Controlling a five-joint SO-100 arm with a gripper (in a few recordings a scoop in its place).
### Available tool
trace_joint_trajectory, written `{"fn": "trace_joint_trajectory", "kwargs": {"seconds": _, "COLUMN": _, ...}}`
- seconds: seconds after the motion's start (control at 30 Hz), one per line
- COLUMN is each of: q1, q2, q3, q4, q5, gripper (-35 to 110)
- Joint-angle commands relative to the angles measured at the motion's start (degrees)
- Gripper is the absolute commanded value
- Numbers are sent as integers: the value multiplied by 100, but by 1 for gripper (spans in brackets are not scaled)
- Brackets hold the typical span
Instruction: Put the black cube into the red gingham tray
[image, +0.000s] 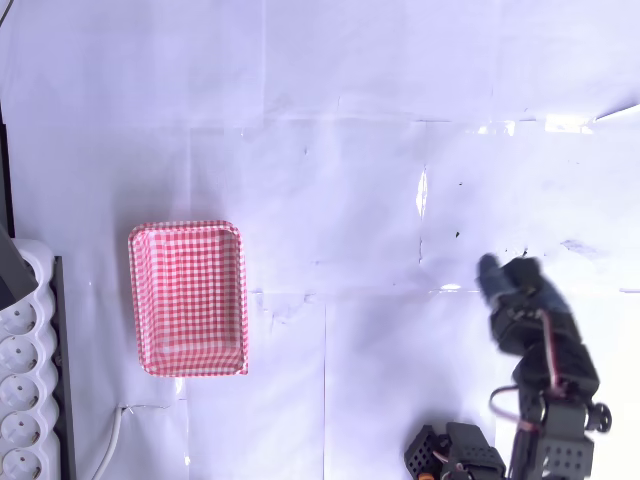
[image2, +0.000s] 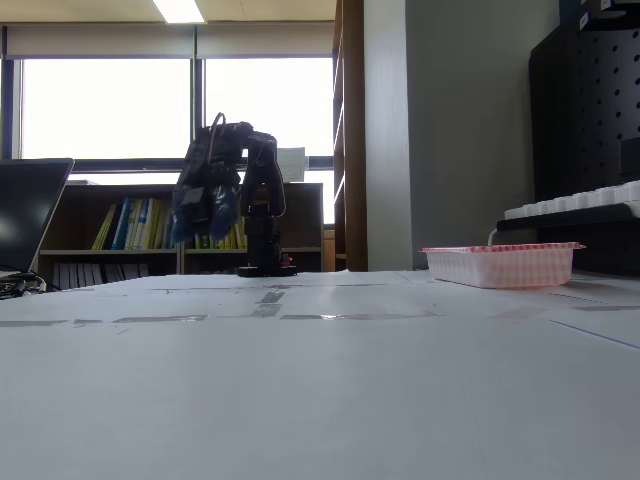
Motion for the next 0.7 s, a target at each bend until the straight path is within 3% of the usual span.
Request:
{"fn": "trace_joint_trajectory", "kwargs": {"seconds": 0.0, "q1": -1248, "q2": 176, "q3": 2795, "q4": 1714, "q5": -773, "gripper": 0}}
{"fn": "trace_joint_trajectory", "kwargs": {"seconds": 0.1, "q1": -2188, "q2": 940, "q3": 4236, "q4": 2338, "q5": -1266, "gripper": 0}}
{"fn": "trace_joint_trajectory", "kwargs": {"seconds": 0.23, "q1": -3366, "q2": 2057, "q3": 5563, "q4": 2347, "q5": -1591, "gripper": 0}}
{"fn": "trace_joint_trajectory", "kwargs": {"seconds": 0.43, "q1": -4570, "q2": 3656, "q3": 6311, "q4": 1362, "q5": -1582, "gripper": 0}}
{"fn": "trace_joint_trajectory", "kwargs": {"seconds": 0.67, "q1": -5326, "q2": 5115, "q3": 6592, "q4": -325, "q5": -765, "gripper": 0}}
